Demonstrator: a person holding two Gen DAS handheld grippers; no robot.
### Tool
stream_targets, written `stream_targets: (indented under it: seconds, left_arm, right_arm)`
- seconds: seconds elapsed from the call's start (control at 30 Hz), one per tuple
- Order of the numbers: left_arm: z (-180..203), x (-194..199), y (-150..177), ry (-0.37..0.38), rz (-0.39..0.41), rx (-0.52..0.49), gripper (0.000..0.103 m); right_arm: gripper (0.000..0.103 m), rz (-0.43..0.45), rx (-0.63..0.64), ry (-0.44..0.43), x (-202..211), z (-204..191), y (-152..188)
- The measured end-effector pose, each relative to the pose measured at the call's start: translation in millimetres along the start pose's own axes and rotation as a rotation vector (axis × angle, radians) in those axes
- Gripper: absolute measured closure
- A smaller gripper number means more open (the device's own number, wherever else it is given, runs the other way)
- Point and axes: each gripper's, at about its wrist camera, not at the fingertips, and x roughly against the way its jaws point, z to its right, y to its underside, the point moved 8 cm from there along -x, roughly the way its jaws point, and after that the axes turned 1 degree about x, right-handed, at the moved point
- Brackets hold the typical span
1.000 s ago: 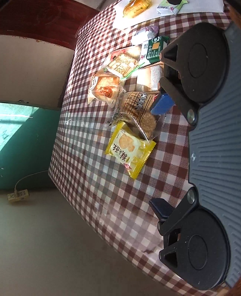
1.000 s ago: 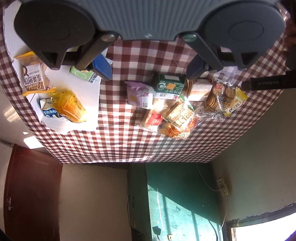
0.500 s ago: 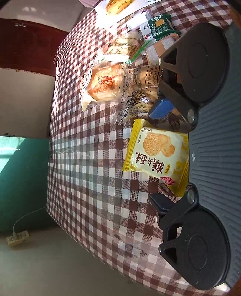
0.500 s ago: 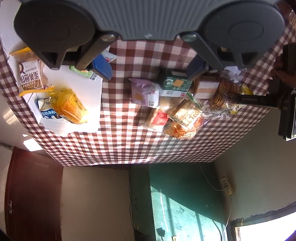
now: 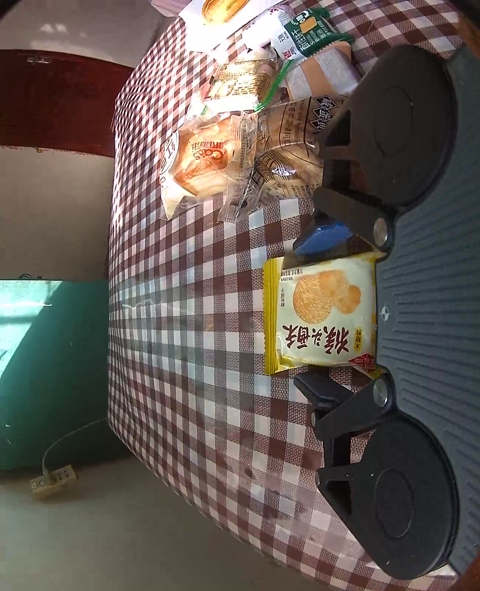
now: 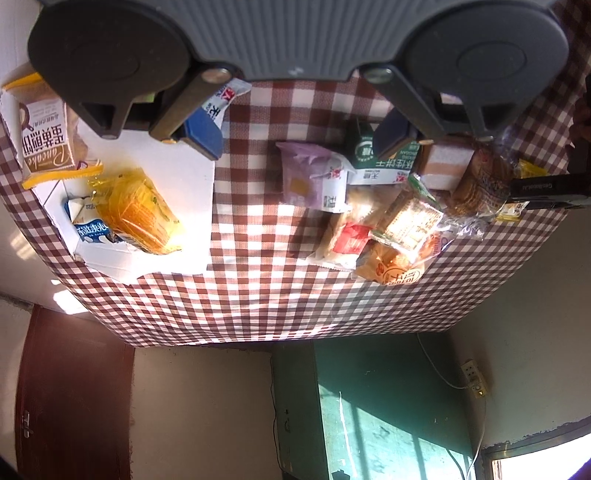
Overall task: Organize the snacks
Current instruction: 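Grasp the yellow biscuit pack with the left gripper while the right grasps the purple snack pack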
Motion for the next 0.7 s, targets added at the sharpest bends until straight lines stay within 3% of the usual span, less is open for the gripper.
stream_targets:
  seconds: [0.17, 0.37, 0.47, 0.53, 0.6, 0.7]
  left_arm:
    - [0.3, 1.5, -0.1, -0.046, 0.021, 0.028, 0.034]
    - [2.6, 9.2, 8.3, -0.096, 0.024, 0.079, 0.036]
    - [4.6, 15.5, 15.7, -0.101, 0.020, 0.101, 0.036]
    - [6.7, 22.5, 21.4, -0.100, 0.020, 0.118, 0.036]
    - [7.1, 28.2, 23.0, -0.103, 0.027, 0.136, 0.036]
    - [8.5, 37.0, 25.3, -0.108, 0.036, 0.160, 0.037]
  right_arm:
    - [0.015, -0.027, -0.041, -0.030, -26.5, 2.4, -11.8]
    - [0.020, -0.102, -0.071, -0.062, -58.8, 2.1, -9.3]
    - [0.034, -0.088, -0.107, -0.108, -60.7, -1.2, -11.3]
    - [0.052, -0.076, -0.113, -0.111, -58.2, -3.5, -12.7]
    - [0.057, -0.063, -0.096, -0.093, -54.3, -3.9, -13.9]
    - [0.057, -0.040, -0.085, -0.076, -44.0, -2.1, -15.5]
